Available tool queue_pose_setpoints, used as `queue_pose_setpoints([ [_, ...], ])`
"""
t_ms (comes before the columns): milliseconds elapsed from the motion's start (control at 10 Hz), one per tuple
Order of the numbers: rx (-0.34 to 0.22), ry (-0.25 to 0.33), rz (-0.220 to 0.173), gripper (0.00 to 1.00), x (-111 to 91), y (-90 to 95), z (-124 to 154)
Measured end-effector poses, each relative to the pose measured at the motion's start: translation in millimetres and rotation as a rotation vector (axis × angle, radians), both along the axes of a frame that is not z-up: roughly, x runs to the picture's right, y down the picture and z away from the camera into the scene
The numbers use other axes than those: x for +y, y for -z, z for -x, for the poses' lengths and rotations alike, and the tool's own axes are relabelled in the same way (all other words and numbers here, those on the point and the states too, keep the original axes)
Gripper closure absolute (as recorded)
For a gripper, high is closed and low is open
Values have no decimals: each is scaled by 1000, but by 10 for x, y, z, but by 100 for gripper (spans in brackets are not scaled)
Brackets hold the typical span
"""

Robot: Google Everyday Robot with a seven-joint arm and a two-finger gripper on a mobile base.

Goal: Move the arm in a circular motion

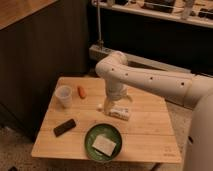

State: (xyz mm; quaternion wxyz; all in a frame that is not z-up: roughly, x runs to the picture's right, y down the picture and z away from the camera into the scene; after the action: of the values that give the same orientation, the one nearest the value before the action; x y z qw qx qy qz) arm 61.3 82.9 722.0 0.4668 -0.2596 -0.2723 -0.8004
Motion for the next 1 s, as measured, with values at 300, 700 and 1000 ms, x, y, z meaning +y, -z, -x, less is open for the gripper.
queue_pose_setpoints([
  [300, 2, -8, -4, 20, 38, 35, -53],
  [700, 12, -139, -68, 20, -369, -311, -712],
  [1000, 33, -212, -121, 20, -722, -648, -1487],
])
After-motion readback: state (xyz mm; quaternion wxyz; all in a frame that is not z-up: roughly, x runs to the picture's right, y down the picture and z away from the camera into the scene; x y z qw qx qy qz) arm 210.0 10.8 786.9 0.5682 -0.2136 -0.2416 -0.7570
